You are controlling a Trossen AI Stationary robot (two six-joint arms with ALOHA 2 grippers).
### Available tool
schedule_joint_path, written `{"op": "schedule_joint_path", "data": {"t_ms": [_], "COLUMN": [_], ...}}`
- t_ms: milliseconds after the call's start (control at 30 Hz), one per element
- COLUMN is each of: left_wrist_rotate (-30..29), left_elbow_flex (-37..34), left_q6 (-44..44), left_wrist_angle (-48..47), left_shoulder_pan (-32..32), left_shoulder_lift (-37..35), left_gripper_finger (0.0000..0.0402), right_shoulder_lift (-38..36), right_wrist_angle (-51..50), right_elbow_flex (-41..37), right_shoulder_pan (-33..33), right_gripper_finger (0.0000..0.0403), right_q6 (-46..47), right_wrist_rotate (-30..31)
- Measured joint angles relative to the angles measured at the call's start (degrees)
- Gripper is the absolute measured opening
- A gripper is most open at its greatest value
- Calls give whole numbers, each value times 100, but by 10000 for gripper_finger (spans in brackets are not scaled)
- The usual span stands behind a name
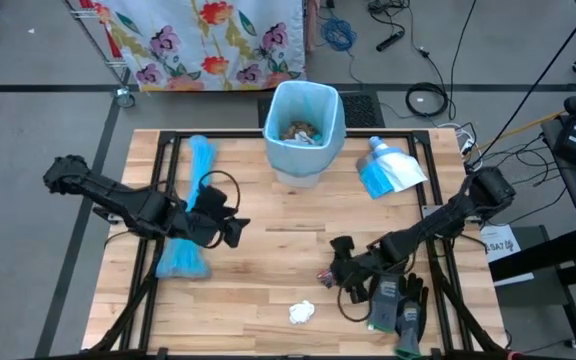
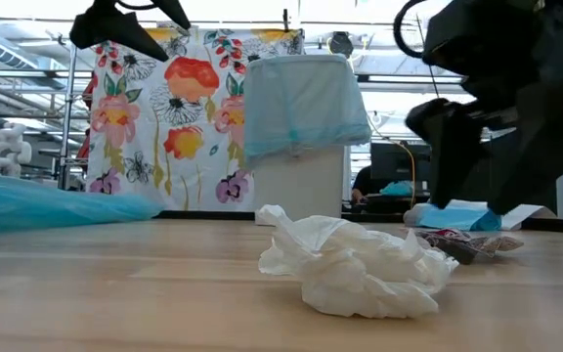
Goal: Place trash/remove bag and relplace
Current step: Put the white paper into the blue trash bag inside the white trash bin
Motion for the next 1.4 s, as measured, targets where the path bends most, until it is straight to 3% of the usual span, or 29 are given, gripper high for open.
{"op": "schedule_joint_path", "data": {"t_ms": [233, 333, 433, 600, 733, 867, 1033, 1233, 1400], "left_wrist_rotate": [-160, -158, -180, -300, -316, -393, -418, -441, -332], "left_elbow_flex": [0, 0, 0, 0, 2, 2, 2, -124, -582], "left_q6": [-226, -225, -218, -24, -53, 14, 752, 2100, 3138], "left_wrist_angle": [71, 70, 38, -63, -520, -937, -1231, -1373, -1127], "left_shoulder_pan": [-155, -164, -164, -160, -141, -80, 256, 958, 1673], "left_shoulder_lift": [1, 1, 1, 1, 1, 1, -9, -104, -506], "left_gripper_finger": [256, 256, 256, 256, 253, 242, 223, 200, 194], "right_shoulder_lift": [825, 1098, 1186, 998, 757, 372, 174, 150, 135], "right_wrist_angle": [71, 124, 273, 458, 93, -997, -2440, -2650, -2557], "right_elbow_flex": [193, 208, 209, 192, 467, 1343, 2885, 4782, 5817], "right_shoulder_pan": [-29, -94, -137, -273, -477, -825, -1383, -2155, -3042], "right_gripper_finger": [286, 282, 225, 40, 14, 3, 2, 1, 1], "right_q6": [-534, -38, 318, 214, 172, 9, -168, -932, -1407], "right_wrist_rotate": [46, -37, -99, -99, -17, 50, 272, 397, 1156]}}
